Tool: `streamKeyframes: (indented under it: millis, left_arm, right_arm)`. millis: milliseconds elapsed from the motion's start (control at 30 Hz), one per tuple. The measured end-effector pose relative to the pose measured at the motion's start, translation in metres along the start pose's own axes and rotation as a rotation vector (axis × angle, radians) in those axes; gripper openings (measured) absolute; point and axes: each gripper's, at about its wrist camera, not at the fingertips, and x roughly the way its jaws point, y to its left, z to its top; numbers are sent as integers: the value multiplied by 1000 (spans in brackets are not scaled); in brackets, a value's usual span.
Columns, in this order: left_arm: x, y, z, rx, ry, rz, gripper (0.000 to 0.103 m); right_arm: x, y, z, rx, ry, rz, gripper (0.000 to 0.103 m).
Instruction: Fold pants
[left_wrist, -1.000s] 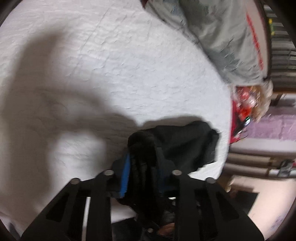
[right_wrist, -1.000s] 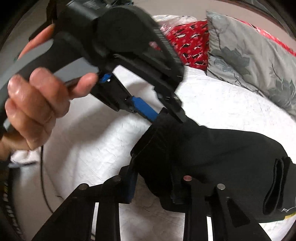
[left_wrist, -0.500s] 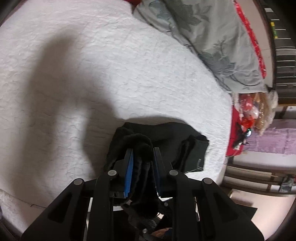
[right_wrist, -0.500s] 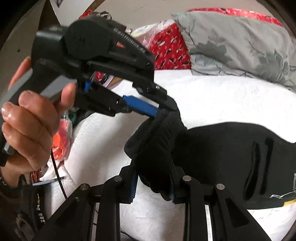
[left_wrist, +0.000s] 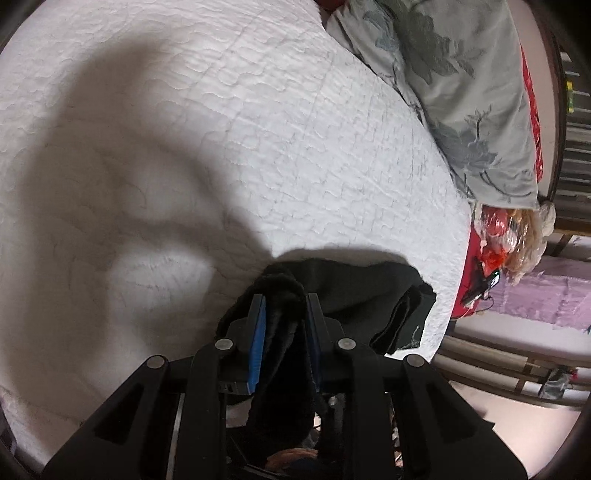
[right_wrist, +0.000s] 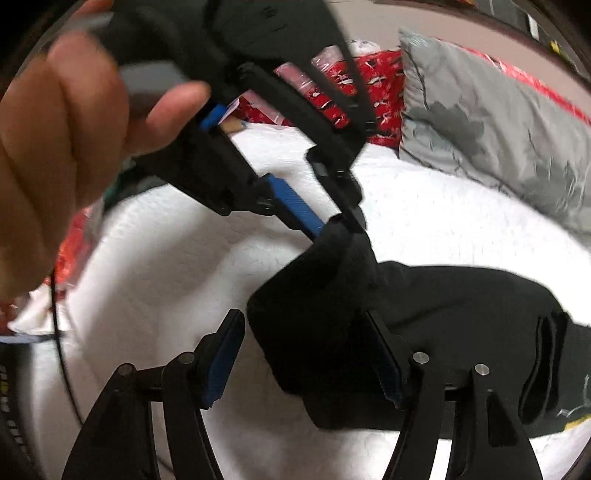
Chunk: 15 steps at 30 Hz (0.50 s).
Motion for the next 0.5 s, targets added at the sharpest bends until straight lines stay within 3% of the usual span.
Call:
streamKeyframes:
  millis: [33,133,333,500]
  left_arm:
    - [0,3,1,-14,-2,-10,18]
    - [0,11,-1,-52,-15,-53,18]
    - [-10,-5,-14,-68,-44,-104,16]
    - [-14,-39,-29,-36,-64,-97,15]
  right_arm:
    - [5,0,1,-2,15,19,43]
    - [2,-20,5,66,22,90,27]
    - [-24,-56,9,192,-3,181,24]
    - [-48,-83,8,246,-32,225,24]
